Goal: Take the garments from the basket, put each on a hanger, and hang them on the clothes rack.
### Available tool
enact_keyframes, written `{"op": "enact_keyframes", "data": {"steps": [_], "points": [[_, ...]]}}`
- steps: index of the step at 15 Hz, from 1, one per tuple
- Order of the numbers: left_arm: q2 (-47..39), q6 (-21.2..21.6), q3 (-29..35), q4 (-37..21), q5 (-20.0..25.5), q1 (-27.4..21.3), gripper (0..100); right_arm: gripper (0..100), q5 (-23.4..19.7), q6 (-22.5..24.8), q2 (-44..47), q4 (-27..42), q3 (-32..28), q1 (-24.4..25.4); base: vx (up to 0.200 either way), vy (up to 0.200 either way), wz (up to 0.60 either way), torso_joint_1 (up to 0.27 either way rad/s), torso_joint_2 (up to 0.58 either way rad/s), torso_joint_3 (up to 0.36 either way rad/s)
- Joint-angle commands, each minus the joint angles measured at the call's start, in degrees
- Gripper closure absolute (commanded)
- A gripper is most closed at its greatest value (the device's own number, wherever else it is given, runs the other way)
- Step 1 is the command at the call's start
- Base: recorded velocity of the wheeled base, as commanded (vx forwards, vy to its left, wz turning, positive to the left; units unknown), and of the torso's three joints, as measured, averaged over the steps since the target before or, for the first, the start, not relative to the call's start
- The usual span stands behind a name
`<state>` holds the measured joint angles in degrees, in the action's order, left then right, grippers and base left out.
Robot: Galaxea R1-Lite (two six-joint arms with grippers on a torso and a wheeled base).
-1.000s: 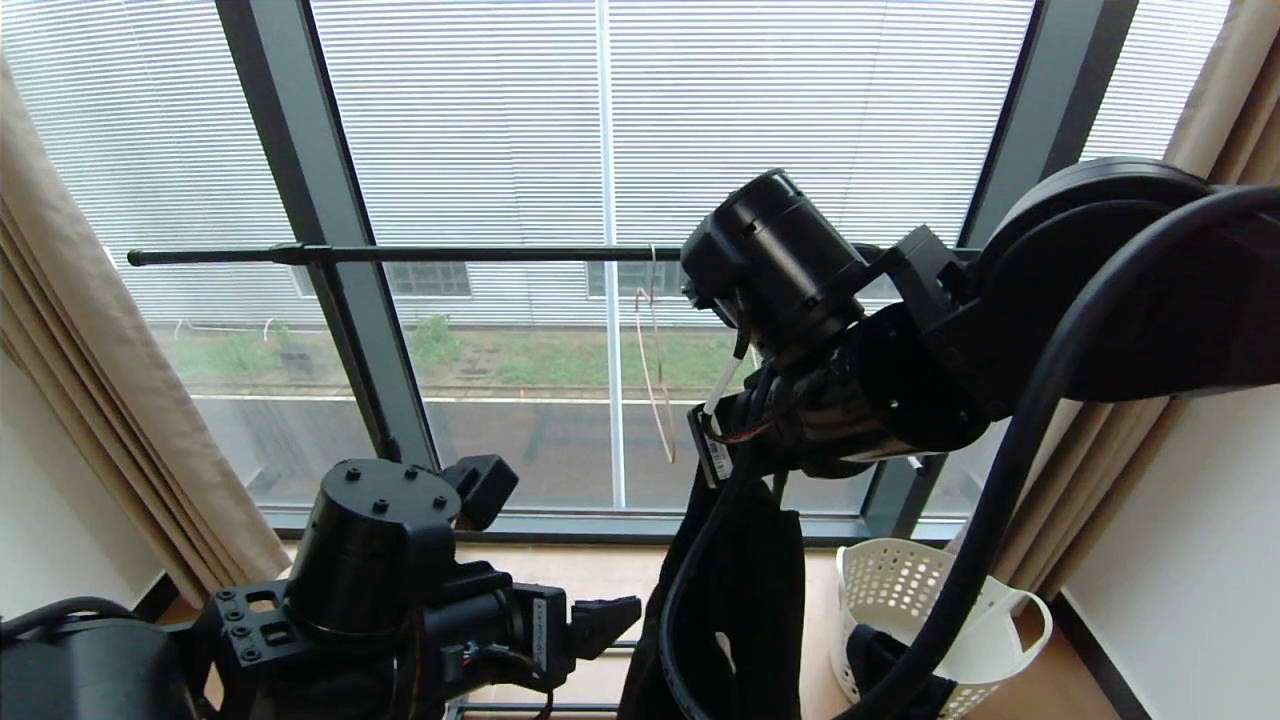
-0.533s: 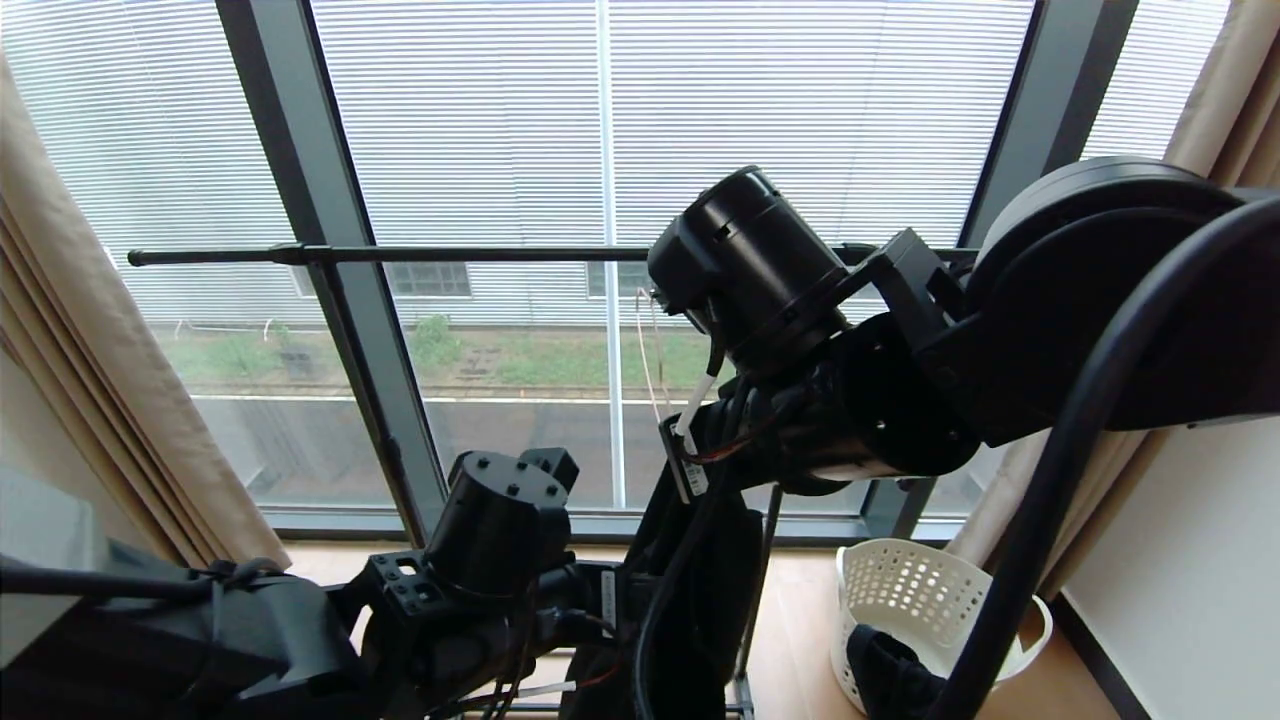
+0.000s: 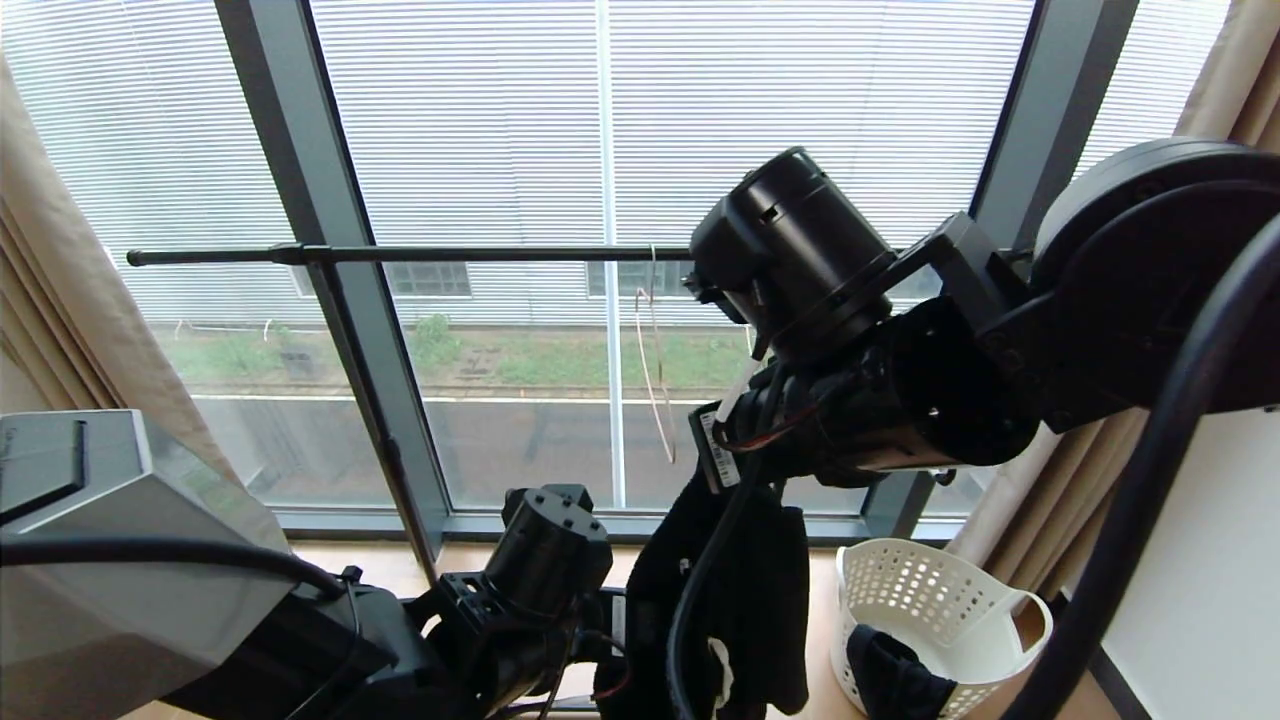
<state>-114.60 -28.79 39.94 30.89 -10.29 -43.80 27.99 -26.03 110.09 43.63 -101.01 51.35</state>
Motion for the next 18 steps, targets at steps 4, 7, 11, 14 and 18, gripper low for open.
{"op": "enact_keyframes", "data": {"steps": [4, 7, 11, 14, 18], "points": [[1.5, 0.0, -5.5, 4.3, -0.1, 0.6, 0, 100, -0.1, 0.1, -4.8, -0.4, 3.6, -2.7, 0.000, 0.000, 0.00, 0.000, 0.00, 0.000], [1.6, 0.0, -5.7, 4.5, -0.2, 1.1, 0, 100, 0.0, 0.3, -5.4, -3.0, 6.0, -2.9, 0.000, 0.000, 0.00, 0.000, 0.00, 0.000], [1.5, 0.1, -8.8, 7.9, -0.2, 1.1, 0, 100, 0.0, 0.3, -5.9, -3.4, 5.9, -5.3, 0.000, 0.000, 0.00, 0.000, 0.00, 0.000], [1.3, 0.0, -10.0, 8.7, -0.2, 1.1, 0, 100, -0.1, 0.4, -6.5, -3.4, 6.0, -7.0, 0.000, 0.000, 0.00, 0.000, 0.00, 0.000], [1.7, 0.1, -10.1, 9.1, -0.2, 1.1, 100, 100, -0.2, 0.5, -6.9, -6.3, 9.4, -9.1, 0.000, 0.000, 0.00, 0.000, 0.00, 0.000]]}}
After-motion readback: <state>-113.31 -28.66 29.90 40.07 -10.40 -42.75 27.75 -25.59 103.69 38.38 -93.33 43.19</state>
